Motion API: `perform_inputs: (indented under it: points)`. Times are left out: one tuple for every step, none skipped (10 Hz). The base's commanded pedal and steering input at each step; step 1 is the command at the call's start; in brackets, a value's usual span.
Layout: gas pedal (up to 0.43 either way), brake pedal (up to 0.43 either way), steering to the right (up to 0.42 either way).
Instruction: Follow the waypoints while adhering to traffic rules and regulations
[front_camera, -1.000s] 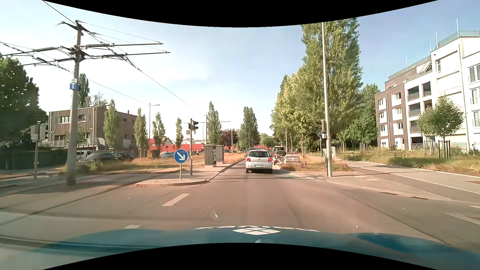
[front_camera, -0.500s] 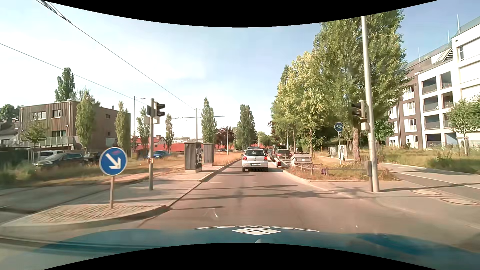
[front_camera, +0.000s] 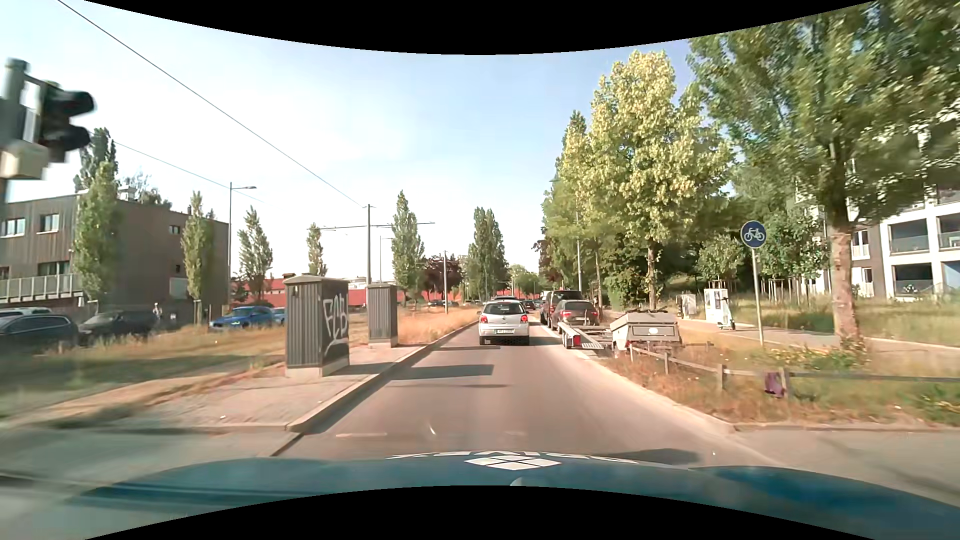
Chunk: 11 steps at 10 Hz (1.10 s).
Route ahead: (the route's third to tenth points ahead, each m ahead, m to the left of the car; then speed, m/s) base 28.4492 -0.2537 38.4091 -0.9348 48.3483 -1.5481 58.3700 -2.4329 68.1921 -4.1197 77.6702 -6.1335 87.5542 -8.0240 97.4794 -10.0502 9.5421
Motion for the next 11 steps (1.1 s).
perform_inputs:
  points:
    - [0.157, 0.0, 0.005]
    - [0.157, 0.0, 0.004]
    - [0.157, 0.0, 0.004]
    - [0.157, 0.0, 0.004]
    - [0.157, 0.0, 0.004]
    - [0.157, 0.0, 0.002]
    - [0.157, 0.0, 0.0]
    - [0.169, 0.0, -0.001]
    - [0.177, 0.0, 0.0]
    - [0.177, 0.0, 0.0]
    - [0.177, 0.0, 0.0]
